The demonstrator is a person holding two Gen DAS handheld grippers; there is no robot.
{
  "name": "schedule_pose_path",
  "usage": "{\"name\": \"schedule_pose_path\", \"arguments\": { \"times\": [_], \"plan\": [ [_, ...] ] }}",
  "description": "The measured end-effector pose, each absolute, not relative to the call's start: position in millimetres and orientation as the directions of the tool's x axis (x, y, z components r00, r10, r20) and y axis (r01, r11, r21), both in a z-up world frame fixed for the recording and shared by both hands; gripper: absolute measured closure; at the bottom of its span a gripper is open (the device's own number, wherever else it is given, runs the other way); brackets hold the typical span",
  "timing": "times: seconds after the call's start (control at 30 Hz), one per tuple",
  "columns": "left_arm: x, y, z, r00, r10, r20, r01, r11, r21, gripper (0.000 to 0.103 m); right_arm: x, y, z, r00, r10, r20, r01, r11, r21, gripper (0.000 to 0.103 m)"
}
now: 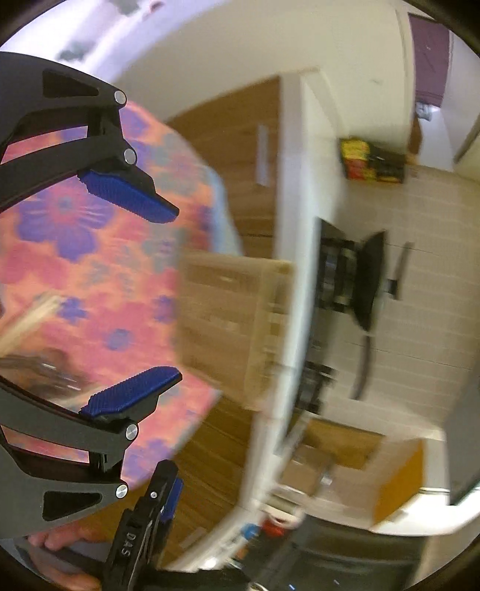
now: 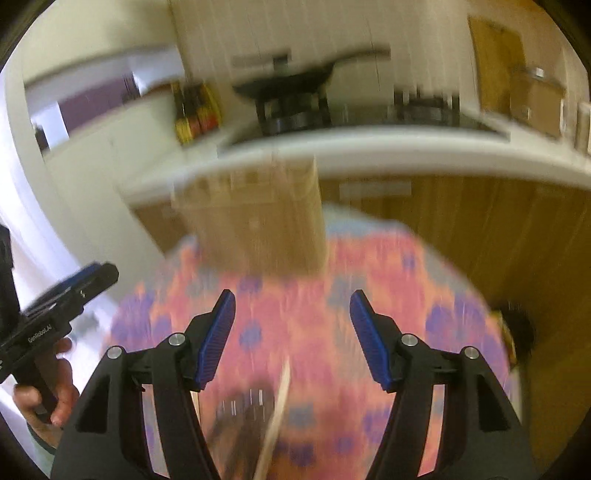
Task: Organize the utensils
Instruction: 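Grasp another chopstick pair with the right tool while the left tool grasps a single chopstick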
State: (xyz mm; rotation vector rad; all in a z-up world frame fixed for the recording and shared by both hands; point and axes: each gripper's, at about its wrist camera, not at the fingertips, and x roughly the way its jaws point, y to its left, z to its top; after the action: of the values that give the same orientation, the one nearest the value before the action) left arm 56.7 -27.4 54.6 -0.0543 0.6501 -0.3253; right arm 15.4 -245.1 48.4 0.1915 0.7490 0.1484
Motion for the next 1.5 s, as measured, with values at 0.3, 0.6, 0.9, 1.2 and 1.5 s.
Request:
{"name": "schedule_pose_path", "arguments": {
  "times": [0.3,0.6,0.9,1.2,1.5],
  "plan": [
    [28.4,-21.8,-25.9,0.485,-0.407,-0.774,0.335,0.904,-0.265,0.033,-23.9,-215.6,-41.7,0.517,0.252,-0.818,-0.038,0.961,0.273,0.076],
    [22.8,-44.4,-57.2,0.413,-0.370,-0.832,0.374,0.902,-0.216,0.054,-16.7,-191.7,-53.5,0.472,0.218,-0.854,-0.050,0.974,0.221,0.081],
    [27.5,-23.2,-60.6,0.398,-0.386,-0.832,0.367,0.898,-0.242,0.096,-21.8,-204.2,-52.1,0.481,0.215,-0.850,-0.026,0.972,0.232,0.099],
    [28.1,-15.9,-58.6,0.448,-0.300,-0.842,0.355,0.924,-0.140,0.095,-23.3,-233.1,-52.1,0.487,0.197,-0.851,0.053,0.966,0.254,0.101],
    [27.6,-13.5,-56.0,0.445,-0.299,-0.844,0.371,0.920,-0.131,0.070,-13.7,-237.6,-54.0,0.433,0.207,-0.877,0.013,0.972,0.236,0.078]
  ]
}}
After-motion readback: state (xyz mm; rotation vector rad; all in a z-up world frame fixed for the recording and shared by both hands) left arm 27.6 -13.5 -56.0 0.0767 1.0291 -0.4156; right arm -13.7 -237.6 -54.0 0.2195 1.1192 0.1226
